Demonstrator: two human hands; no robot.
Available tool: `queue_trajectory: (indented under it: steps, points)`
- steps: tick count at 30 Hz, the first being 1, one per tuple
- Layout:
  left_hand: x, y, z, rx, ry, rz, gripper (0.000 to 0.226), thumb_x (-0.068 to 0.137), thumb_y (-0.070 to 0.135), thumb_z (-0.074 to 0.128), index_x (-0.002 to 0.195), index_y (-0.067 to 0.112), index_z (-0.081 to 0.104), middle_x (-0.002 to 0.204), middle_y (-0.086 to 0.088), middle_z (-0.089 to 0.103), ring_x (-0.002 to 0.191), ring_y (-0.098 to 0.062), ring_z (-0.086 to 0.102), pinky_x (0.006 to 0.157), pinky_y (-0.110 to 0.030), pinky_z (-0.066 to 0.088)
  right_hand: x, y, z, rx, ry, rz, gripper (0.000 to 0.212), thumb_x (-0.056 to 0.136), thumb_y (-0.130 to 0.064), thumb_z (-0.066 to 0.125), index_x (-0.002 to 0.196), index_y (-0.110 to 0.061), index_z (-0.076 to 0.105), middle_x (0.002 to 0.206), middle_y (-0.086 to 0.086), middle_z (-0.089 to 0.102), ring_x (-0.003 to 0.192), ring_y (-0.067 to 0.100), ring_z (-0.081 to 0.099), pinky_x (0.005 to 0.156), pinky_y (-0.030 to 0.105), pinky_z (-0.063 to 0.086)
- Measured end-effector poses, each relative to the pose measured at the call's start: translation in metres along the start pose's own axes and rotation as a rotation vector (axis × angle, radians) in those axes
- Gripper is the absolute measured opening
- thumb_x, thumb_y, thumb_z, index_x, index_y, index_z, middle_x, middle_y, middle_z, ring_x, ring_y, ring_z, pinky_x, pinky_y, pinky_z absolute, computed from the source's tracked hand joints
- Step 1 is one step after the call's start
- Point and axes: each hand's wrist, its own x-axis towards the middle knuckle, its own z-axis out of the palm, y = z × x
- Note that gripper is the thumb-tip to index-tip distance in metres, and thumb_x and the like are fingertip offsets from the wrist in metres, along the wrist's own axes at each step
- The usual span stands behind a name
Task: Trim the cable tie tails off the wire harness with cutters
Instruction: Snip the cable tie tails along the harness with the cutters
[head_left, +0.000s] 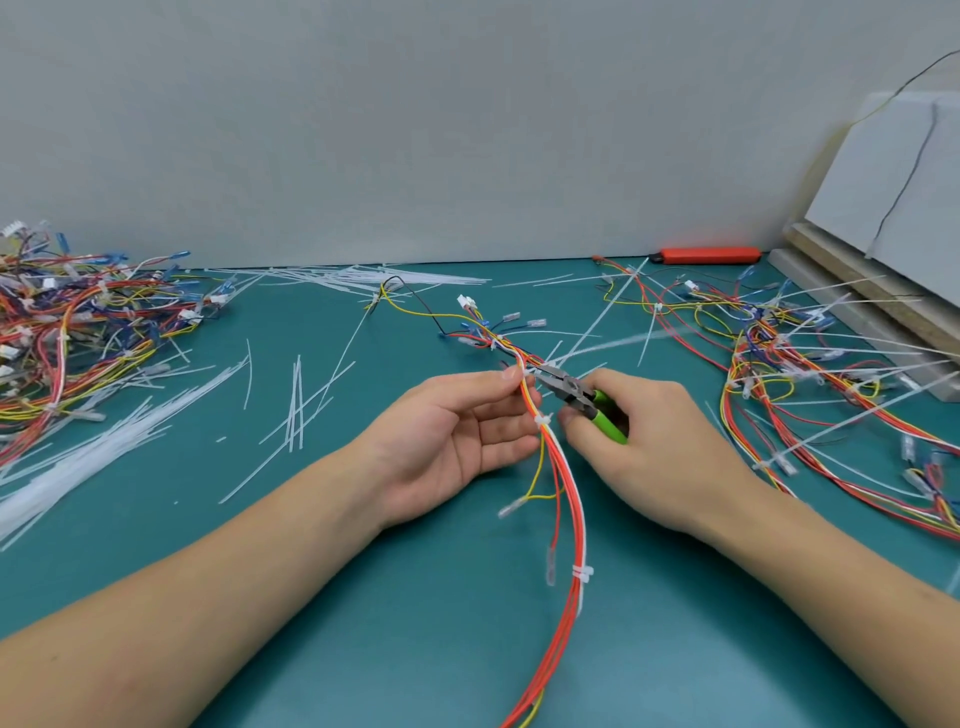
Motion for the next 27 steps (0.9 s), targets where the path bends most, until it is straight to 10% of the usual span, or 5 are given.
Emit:
queue_trajectory:
  steps: [27]
  points:
    - [-0.0037, -0.0014, 0.0040, 0.200, -0.028, 0.027, 0.028, 0.083, 0.020, 0.071, 0.105, 0.003, 0.075, 0.094, -0.014, 0.075, 0.078, -0.020, 0.075, 0.065, -0.028, 0.061, -0.0014, -0.0089, -0.0047, 0.005, -0.085, 0.003, 0.029, 0.082, -0.050, 0.049, 0.092, -0.031, 0.068, 0.072, -0.003, 0.066, 0.071, 0.018, 0.059, 0.069, 0.043, 0.053]
